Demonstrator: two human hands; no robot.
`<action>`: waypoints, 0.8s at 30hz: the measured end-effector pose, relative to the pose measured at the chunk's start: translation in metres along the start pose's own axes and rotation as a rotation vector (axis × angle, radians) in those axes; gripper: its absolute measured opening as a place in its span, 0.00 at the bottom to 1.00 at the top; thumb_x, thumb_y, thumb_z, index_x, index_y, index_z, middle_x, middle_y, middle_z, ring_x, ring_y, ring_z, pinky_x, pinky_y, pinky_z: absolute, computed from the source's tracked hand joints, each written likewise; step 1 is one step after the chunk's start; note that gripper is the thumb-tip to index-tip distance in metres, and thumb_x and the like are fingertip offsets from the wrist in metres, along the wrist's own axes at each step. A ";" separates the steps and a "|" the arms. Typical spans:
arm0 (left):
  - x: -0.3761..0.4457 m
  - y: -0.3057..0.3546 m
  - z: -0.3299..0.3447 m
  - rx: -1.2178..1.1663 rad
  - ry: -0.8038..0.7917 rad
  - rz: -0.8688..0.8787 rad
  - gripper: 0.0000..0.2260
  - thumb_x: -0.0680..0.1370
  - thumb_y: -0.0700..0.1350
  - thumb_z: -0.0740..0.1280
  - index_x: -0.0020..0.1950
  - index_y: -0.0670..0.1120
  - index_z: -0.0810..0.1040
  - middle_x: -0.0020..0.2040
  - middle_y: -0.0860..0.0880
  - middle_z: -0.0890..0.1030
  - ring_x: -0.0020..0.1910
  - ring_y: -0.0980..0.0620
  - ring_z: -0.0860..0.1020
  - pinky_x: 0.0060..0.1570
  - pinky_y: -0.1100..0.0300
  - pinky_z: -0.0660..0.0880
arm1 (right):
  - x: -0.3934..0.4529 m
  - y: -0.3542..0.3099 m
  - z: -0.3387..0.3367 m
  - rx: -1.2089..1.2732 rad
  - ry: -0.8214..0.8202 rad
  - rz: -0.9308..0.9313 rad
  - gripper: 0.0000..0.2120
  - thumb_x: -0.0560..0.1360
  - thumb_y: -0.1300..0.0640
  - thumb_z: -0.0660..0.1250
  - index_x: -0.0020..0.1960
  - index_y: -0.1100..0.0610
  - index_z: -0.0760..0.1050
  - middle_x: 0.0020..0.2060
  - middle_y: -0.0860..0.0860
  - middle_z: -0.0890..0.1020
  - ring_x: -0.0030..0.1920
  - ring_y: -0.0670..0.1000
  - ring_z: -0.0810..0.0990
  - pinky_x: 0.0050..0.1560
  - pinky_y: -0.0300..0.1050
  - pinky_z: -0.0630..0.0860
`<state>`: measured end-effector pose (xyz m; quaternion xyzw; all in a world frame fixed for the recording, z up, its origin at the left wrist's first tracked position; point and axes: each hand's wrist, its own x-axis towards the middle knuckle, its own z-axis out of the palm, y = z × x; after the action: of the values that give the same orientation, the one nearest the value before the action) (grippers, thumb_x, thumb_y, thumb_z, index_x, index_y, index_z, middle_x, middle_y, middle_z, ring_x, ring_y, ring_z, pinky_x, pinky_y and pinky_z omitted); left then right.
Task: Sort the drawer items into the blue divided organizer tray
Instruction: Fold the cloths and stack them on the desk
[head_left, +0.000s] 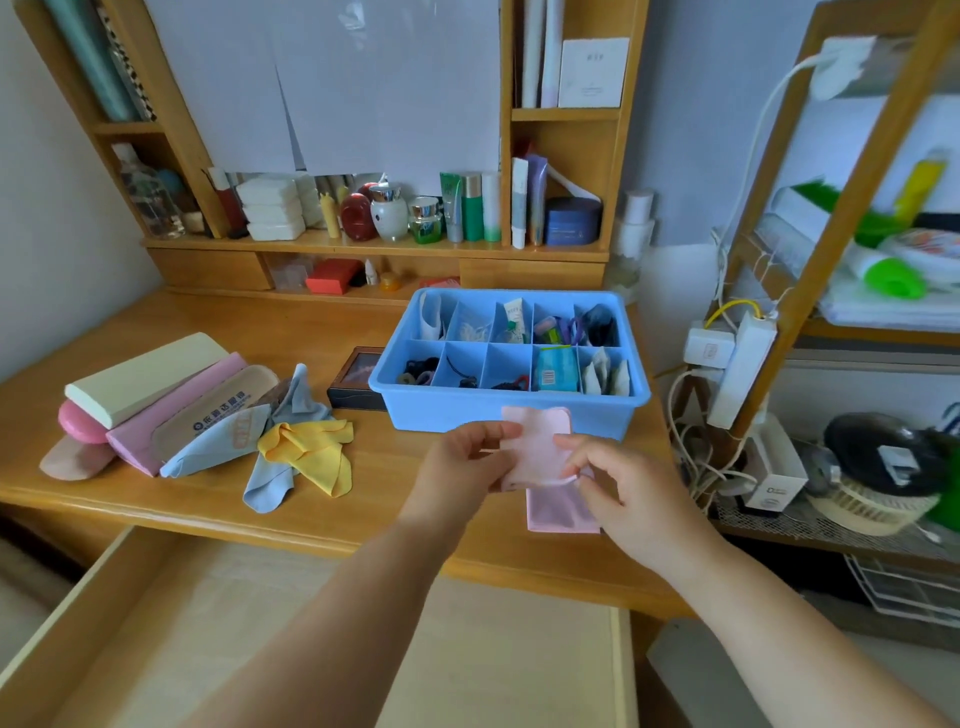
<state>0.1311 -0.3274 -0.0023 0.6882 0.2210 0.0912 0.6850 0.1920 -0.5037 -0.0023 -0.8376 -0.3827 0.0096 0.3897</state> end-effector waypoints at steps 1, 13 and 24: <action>0.004 -0.002 0.006 0.087 -0.016 0.034 0.12 0.76 0.34 0.65 0.51 0.50 0.80 0.47 0.46 0.81 0.44 0.50 0.81 0.45 0.59 0.81 | -0.002 0.008 -0.001 -0.046 -0.010 -0.003 0.11 0.76 0.62 0.65 0.43 0.46 0.73 0.62 0.41 0.76 0.61 0.42 0.73 0.56 0.35 0.71; 0.007 -0.045 0.008 0.892 0.032 0.424 0.13 0.77 0.41 0.65 0.61 0.46 0.77 0.60 0.51 0.71 0.42 0.55 0.76 0.45 0.69 0.71 | -0.009 0.028 0.020 -0.186 -0.052 0.008 0.10 0.74 0.67 0.63 0.44 0.56 0.80 0.59 0.48 0.79 0.64 0.46 0.71 0.64 0.35 0.62; 0.002 -0.051 -0.149 0.842 0.488 0.139 0.12 0.77 0.47 0.66 0.60 0.50 0.75 0.55 0.54 0.75 0.41 0.59 0.73 0.41 0.66 0.68 | 0.034 -0.042 0.132 -0.144 -0.187 -0.095 0.10 0.76 0.56 0.64 0.56 0.51 0.79 0.59 0.42 0.77 0.61 0.43 0.73 0.53 0.27 0.63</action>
<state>0.0594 -0.1937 -0.0465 0.8770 0.3464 0.1980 0.2677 0.1479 -0.3799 -0.0566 -0.8397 -0.4564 0.0416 0.2912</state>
